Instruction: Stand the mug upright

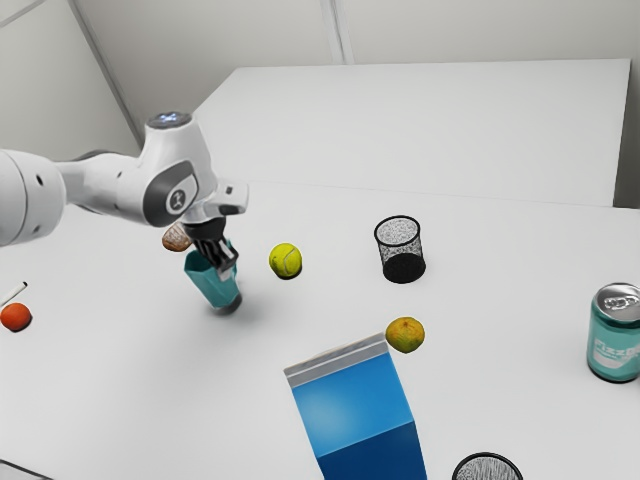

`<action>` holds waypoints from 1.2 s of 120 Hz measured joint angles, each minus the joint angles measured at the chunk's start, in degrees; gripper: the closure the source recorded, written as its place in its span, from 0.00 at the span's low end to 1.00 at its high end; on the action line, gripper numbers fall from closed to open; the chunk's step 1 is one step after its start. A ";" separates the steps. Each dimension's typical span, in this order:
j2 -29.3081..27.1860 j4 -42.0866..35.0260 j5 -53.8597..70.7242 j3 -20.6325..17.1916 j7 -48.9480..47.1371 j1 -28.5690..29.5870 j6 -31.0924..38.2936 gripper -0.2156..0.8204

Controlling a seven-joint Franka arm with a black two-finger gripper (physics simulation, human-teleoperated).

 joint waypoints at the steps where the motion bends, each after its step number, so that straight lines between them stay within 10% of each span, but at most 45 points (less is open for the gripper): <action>1: 0.01 -0.09 0.08 0.00 -0.25 0.00 0.23 0.97; 21: 0.30 -1.27 0.83 0.01 -4.70 0.10 3.26 0.92; 69: -0.78 -0.42 -0.30 -0.17 -10.63 -0.05 3.82 0.34; 144: 3.57 40.93 -7.39 1.70 -12.58 -0.18 -27.54 0.21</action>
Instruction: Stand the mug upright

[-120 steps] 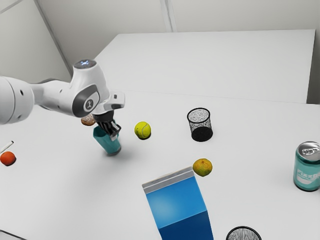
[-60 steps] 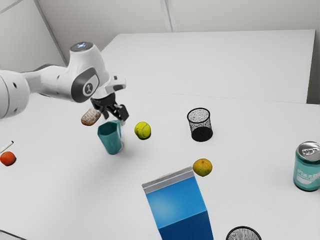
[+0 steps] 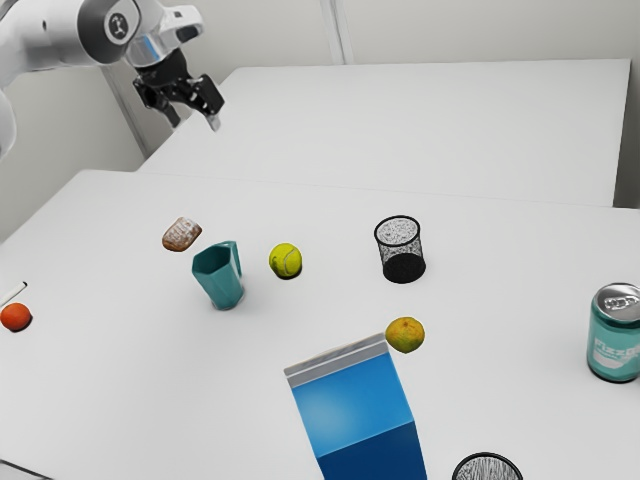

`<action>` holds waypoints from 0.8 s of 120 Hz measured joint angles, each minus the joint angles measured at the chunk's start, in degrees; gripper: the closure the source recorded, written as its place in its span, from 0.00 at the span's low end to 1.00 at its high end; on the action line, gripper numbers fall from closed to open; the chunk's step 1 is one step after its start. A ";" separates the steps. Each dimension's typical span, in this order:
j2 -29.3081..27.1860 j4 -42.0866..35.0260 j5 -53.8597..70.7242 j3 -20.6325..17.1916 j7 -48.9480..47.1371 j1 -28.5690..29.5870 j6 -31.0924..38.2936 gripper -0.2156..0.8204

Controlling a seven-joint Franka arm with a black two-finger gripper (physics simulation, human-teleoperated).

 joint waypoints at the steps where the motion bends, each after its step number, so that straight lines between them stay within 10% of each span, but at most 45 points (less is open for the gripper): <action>1: 0.03 0.11 0.03 0.01 -0.01 0.01 -0.34 0.21; 96: 0.09 2.71 -0.28 -0.28 -1.00 -0.07 -8.77 0.21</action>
